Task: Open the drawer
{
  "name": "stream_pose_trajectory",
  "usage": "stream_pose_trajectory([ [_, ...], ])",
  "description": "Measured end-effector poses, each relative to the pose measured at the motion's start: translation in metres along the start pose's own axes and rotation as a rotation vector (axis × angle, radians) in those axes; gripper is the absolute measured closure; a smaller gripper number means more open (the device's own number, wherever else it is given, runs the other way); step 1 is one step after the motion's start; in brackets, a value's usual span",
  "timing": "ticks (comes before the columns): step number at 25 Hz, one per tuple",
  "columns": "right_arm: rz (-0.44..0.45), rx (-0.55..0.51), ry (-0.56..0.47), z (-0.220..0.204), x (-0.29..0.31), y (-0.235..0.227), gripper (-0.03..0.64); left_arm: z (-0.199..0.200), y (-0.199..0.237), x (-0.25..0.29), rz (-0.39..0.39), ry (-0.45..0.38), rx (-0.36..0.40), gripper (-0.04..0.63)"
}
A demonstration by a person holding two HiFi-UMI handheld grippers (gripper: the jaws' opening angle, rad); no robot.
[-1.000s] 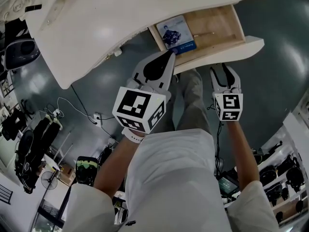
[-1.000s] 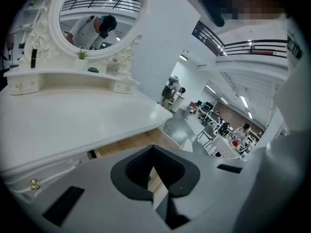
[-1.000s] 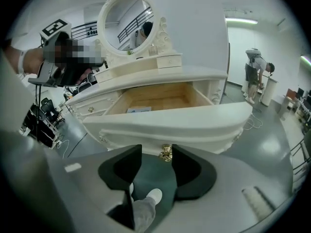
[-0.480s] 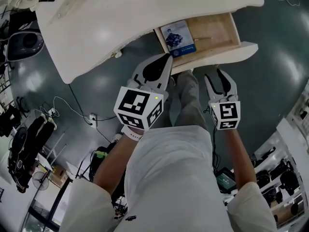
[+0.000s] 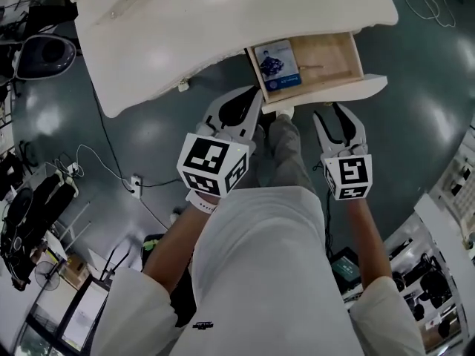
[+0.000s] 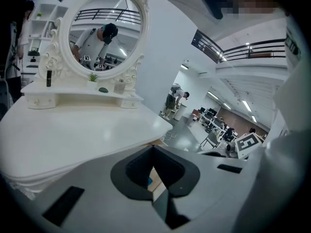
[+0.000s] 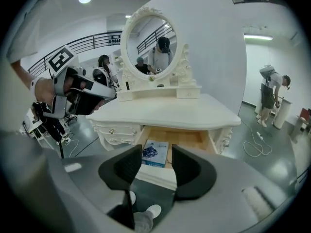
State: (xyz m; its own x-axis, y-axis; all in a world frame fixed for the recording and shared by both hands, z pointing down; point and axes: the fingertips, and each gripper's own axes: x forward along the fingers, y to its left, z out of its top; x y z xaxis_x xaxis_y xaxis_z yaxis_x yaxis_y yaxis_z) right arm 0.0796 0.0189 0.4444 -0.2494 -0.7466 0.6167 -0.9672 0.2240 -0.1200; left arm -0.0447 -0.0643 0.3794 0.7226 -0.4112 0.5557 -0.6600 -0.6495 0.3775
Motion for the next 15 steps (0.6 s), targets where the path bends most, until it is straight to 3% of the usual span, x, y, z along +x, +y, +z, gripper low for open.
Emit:
stream_pose_trajectory([
  [15, 0.066, -0.095, -0.113, 0.098, -0.033, 0.023, 0.446, 0.039, -0.015, -0.062, 0.06, -0.129, -0.027, 0.586],
])
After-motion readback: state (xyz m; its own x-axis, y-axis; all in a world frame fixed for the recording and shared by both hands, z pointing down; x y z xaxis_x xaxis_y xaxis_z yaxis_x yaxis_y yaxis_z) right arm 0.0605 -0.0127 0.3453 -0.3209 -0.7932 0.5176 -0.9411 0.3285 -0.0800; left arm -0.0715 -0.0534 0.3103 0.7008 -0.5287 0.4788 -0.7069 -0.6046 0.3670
